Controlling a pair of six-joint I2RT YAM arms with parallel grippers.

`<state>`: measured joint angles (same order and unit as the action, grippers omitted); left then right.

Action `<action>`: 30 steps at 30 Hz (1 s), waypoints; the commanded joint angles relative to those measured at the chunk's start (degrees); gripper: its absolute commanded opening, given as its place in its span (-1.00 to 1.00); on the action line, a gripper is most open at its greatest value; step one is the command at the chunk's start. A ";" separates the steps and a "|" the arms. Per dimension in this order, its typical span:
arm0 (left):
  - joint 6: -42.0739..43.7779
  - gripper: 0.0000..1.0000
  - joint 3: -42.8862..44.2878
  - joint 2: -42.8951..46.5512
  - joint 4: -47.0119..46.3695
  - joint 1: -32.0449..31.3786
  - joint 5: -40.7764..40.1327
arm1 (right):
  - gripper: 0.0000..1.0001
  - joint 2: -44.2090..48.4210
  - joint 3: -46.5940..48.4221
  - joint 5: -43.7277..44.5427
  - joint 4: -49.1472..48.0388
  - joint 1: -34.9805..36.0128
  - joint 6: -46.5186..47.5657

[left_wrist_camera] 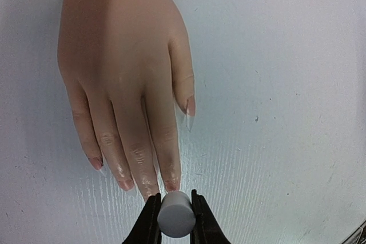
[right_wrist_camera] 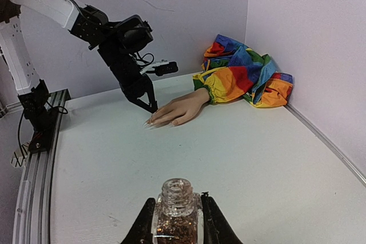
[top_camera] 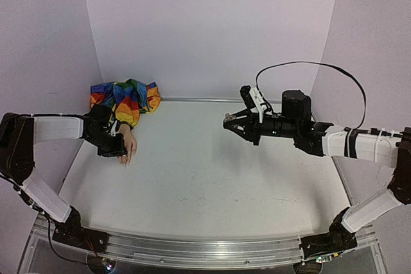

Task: Paint the nails

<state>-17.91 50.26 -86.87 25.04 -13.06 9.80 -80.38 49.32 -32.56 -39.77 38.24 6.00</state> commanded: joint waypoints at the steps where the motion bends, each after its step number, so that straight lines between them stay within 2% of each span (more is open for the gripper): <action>1: 0.62 -1.00 2.74 -1.13 -2.51 0.34 -0.90 | -1.00 0.57 1.30 -1.37 -2.81 -0.38 -0.33; 30: 0.91 -1.00 2.01 -2.45 -3.30 0.51 0.83 | -1.00 -0.10 1.39 -2.07 -2.82 -0.62 -0.55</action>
<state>-17.74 50.59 -88.62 23.44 -12.93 9.39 -80.66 49.32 -32.82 -39.77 37.89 5.98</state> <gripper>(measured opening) 0.152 0.225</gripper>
